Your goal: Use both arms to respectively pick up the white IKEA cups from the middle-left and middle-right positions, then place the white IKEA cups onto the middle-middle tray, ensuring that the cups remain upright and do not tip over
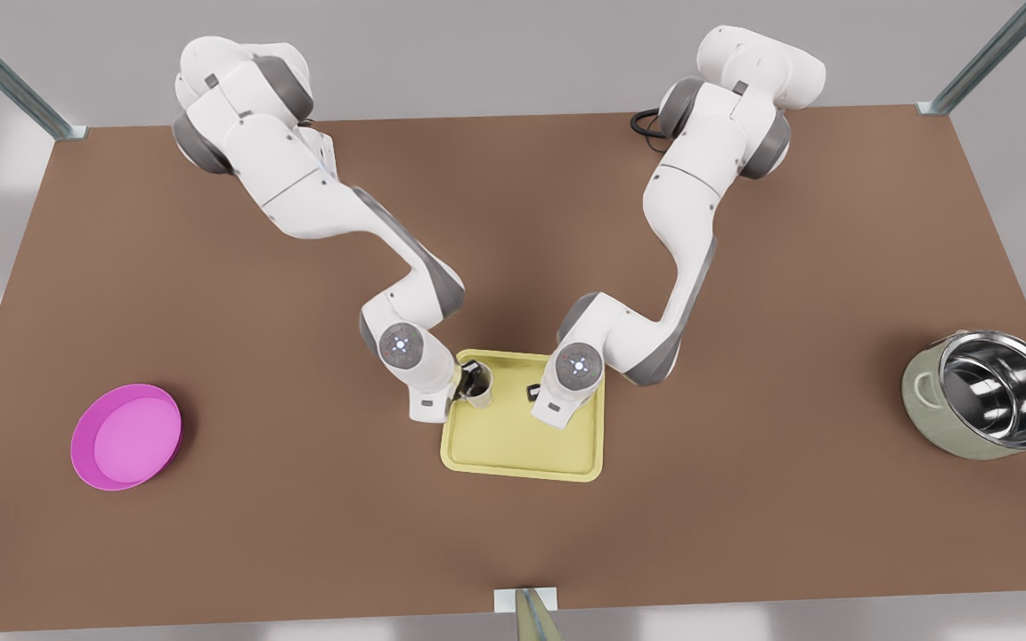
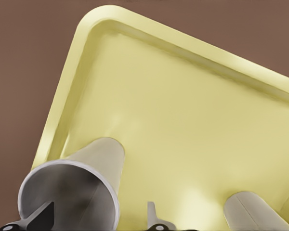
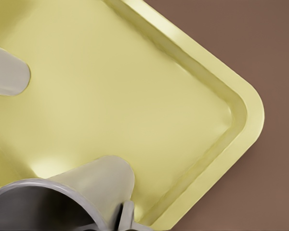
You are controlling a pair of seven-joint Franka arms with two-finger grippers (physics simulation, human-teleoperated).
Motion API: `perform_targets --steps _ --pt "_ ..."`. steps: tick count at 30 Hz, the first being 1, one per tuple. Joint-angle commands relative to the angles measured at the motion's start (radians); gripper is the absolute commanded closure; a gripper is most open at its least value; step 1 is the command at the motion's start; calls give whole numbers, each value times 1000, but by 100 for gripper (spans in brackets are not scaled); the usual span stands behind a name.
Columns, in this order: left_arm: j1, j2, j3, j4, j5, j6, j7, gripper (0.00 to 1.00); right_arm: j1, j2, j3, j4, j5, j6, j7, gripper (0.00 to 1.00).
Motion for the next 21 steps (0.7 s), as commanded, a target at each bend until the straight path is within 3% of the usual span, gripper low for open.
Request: perform_targets --steps 1,4,5,6,7,9,12,13,15,16,17,21 --pt "0 -7 0 1 3 -26 -242 0 0 5 1 1 -4 62 5 79" --pt "-1 -35 -3 1 1 -81 -244 0 -2 13 1 1 -4 63 3 78" --pt "0 -41 -3 13 1 -110 -242 0 -2 13 1 1 -4 63 5 73" --pt "0 -44 -2 47 -6 -162 -242 0 -3 13 1 1 -4 63 5 53" --pt "0 -65 -2 53 -16 -198 -242 0 -3 13 1 1 -4 63 3 0" --pt "48 -172 0 53 -19 -320 -233 0 -5 13 1 1 -4 66 3 0" --pt "336 -360 0 52 16 -644 315 0 -8 11 1 1 -4 69 3 0" --pt "420 -393 0 52 29 -673 462 0 -9 10 3 1 -4 69 5 0" --pt "505 -418 -3 46 50 -705 603 0 -12 8 3 2 -4 69 5 0" --pt "505 -525 0 -124 92 -619 702 0 -12 6 6 2 -4 68 5 0" --pt "494 -692 3 -425 98 -390 736 0 -14 5 9 2 -4 68 5 0" --pt "508 -700 -3 -411 92 -498 740 0 -20 -33 11 1 -3 39 7 0"
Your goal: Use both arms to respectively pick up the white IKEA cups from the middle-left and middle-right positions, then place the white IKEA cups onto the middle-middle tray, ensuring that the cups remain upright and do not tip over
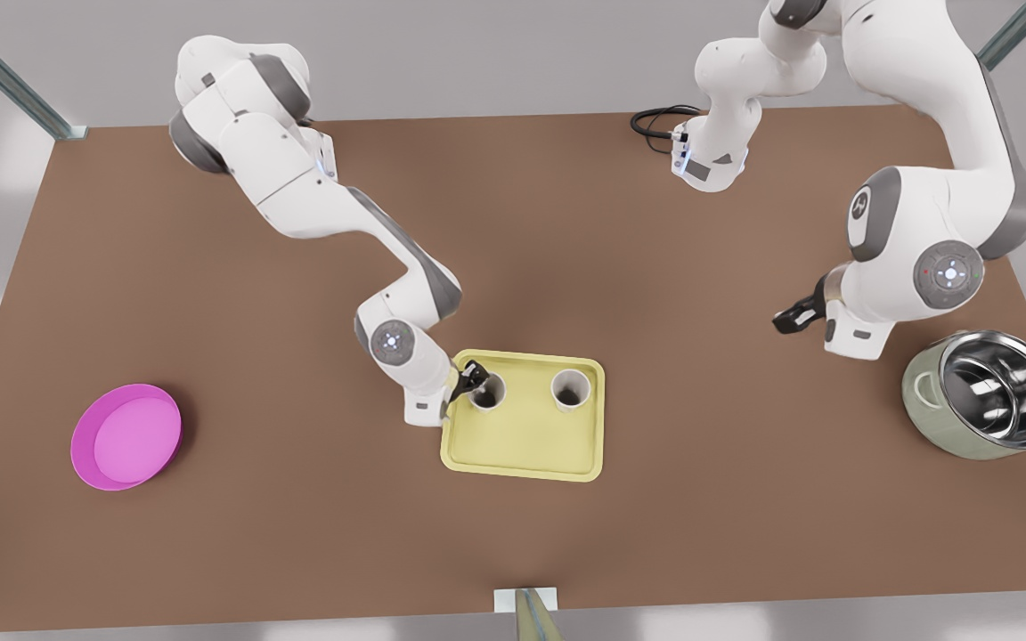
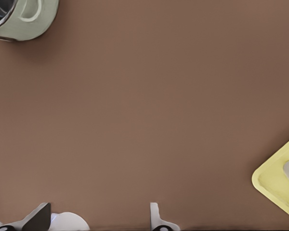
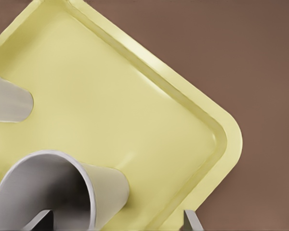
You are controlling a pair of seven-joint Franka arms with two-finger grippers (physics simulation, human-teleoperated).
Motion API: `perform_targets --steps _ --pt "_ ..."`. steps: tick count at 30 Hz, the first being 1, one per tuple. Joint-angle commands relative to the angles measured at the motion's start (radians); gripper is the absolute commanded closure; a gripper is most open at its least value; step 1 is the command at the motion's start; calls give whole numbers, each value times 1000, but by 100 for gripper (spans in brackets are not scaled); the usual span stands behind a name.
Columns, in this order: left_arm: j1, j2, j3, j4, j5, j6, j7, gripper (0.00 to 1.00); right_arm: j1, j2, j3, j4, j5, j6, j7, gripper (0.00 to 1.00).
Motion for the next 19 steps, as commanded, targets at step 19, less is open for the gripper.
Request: perform_targets --steps 19 --pt "0 1 -16 2 -22 -44 607 0 -297 -621 -324 121 -72 -1019 77 0"
